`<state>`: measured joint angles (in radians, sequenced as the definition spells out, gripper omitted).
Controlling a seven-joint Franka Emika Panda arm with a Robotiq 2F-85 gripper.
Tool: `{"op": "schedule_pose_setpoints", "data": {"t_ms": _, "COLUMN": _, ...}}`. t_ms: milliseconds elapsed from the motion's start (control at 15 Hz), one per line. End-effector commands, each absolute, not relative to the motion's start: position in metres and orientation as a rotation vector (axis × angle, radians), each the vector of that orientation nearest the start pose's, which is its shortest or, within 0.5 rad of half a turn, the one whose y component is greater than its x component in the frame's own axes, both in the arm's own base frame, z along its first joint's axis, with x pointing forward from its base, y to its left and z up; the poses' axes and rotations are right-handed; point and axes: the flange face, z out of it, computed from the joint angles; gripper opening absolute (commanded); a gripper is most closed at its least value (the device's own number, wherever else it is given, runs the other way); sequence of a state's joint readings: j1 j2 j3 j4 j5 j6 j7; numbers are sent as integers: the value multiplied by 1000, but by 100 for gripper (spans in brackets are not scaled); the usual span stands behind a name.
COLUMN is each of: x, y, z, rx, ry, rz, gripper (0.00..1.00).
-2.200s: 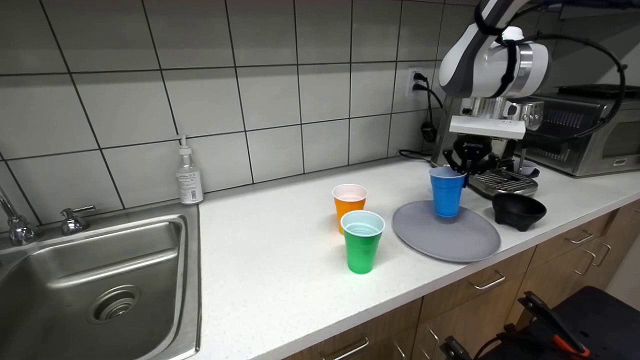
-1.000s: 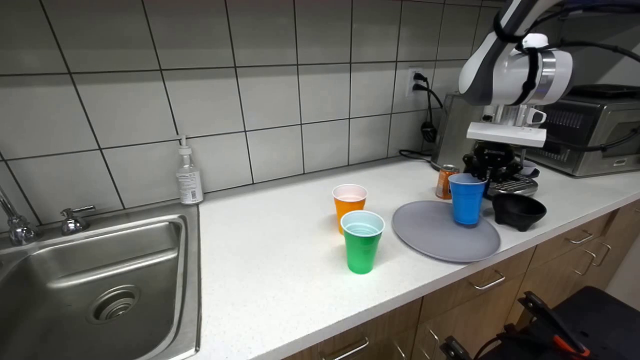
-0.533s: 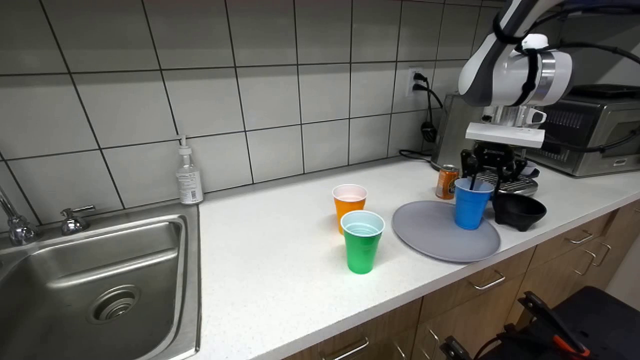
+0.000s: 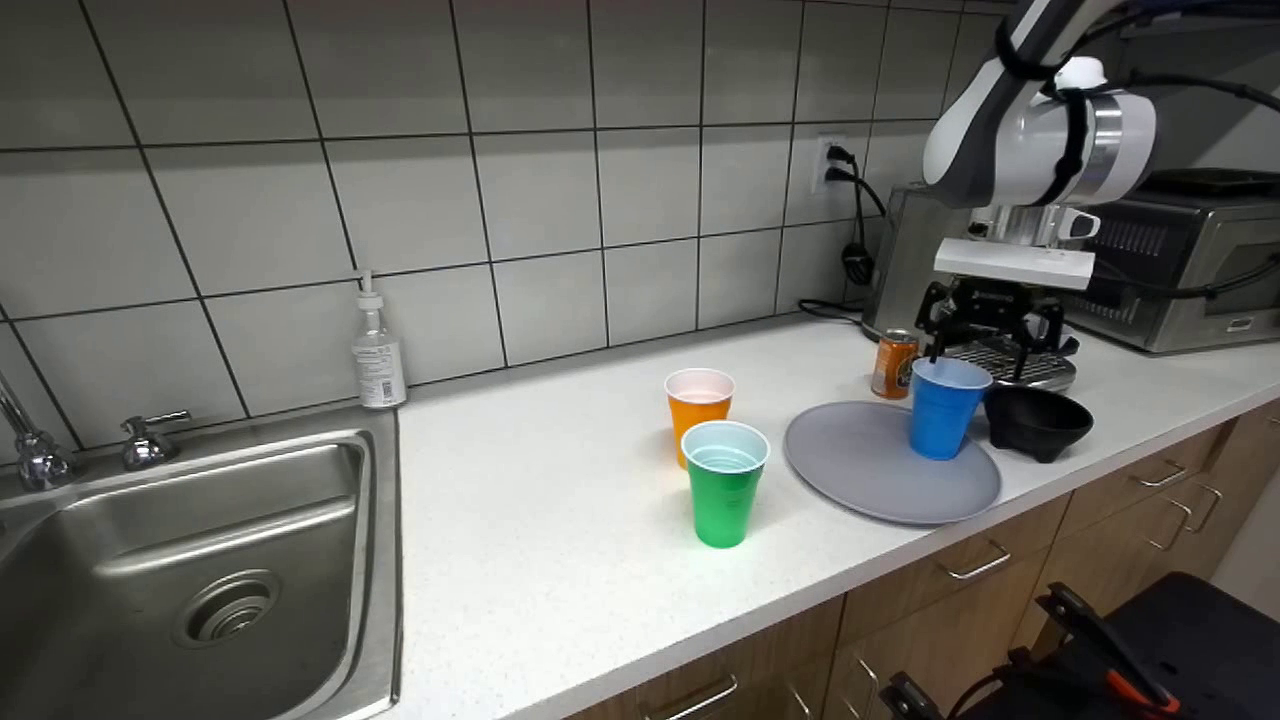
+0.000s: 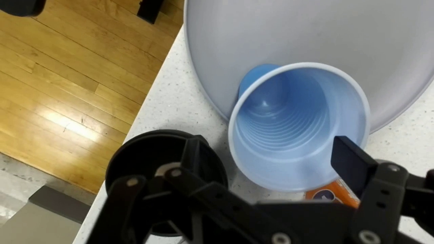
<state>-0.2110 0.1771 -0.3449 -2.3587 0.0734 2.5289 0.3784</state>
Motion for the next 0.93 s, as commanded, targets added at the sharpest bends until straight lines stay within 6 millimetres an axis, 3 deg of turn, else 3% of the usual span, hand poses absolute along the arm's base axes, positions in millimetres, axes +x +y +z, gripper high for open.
{"op": "schedule_pose_setpoints", "data": {"t_ms": 0, "x": 415, "y": -266, "z": 281, "rx": -2769, "ry": 1520, "rz": -78, "gripper": 100}}
{"op": "schedule_pose_setpoints", "data": {"t_ms": 467, "x": 401, "y": -231, "z": 314, "rx": -2814, "ry": 1393, "rz": -152, "gripper": 100}}
{"op": "schedule_pose_setpoints", "data": {"t_ms": 867, "x": 416, "y": -172, "z": 331, "rx": -2866, "ry": 1207, "rz": -187, "gripper": 100}}
